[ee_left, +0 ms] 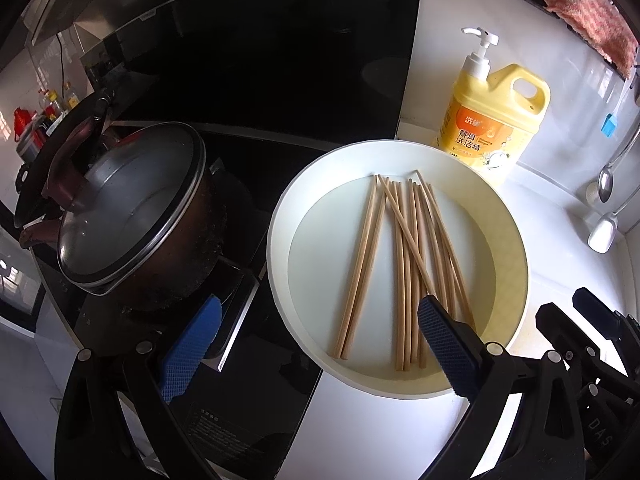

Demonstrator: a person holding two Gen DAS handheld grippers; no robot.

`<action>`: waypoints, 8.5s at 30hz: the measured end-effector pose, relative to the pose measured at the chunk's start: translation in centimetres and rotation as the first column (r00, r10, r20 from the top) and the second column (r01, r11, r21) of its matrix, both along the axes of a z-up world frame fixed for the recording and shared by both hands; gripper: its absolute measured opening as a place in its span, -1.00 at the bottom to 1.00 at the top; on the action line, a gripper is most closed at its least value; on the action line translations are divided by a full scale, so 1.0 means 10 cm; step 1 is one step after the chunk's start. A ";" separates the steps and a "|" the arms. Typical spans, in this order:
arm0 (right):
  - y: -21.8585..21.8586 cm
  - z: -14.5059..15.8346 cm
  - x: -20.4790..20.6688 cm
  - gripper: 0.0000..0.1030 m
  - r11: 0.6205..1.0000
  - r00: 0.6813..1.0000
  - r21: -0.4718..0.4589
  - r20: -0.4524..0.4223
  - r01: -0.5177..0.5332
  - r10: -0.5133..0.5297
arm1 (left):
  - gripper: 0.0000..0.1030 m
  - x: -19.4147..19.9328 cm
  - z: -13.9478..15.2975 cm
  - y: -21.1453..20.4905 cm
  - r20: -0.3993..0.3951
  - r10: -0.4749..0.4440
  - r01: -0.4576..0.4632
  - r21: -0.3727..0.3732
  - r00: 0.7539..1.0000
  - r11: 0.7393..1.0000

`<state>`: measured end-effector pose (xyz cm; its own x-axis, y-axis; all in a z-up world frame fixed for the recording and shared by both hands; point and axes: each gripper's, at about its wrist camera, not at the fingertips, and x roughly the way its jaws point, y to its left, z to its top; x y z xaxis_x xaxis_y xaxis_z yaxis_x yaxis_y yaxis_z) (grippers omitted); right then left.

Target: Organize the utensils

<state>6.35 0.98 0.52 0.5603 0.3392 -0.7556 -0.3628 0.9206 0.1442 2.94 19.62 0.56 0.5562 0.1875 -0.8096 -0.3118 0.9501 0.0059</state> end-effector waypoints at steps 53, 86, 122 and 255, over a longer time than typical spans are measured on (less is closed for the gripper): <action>0.05 0.00 -0.05 0.22 1.000 1.000 -0.008 -0.001 -0.008 0.008 | 0.88 -0.05 0.05 0.01 0.012 -0.007 0.007 -0.007 1.000 1.000; -2.85 -0.46 -0.63 0.54 0.807 0.806 -0.021 0.078 0.590 -0.587 | 0.88 -0.12 -0.19 -0.99 -0.031 -0.261 0.259 -0.065 0.965 0.964; -5.12 -1.58 -0.34 0.84 0.569 0.574 -0.114 0.015 0.815 -0.819 | 0.88 -0.33 0.11 -0.98 0.083 -0.188 0.193 -0.054 0.979 0.980; -2.20 0.03 -0.99 0.83 0.871 0.872 -0.046 0.043 0.489 -0.487 | 0.88 -0.35 0.03 -1.76 0.025 -0.326 0.324 0.058 0.945 0.944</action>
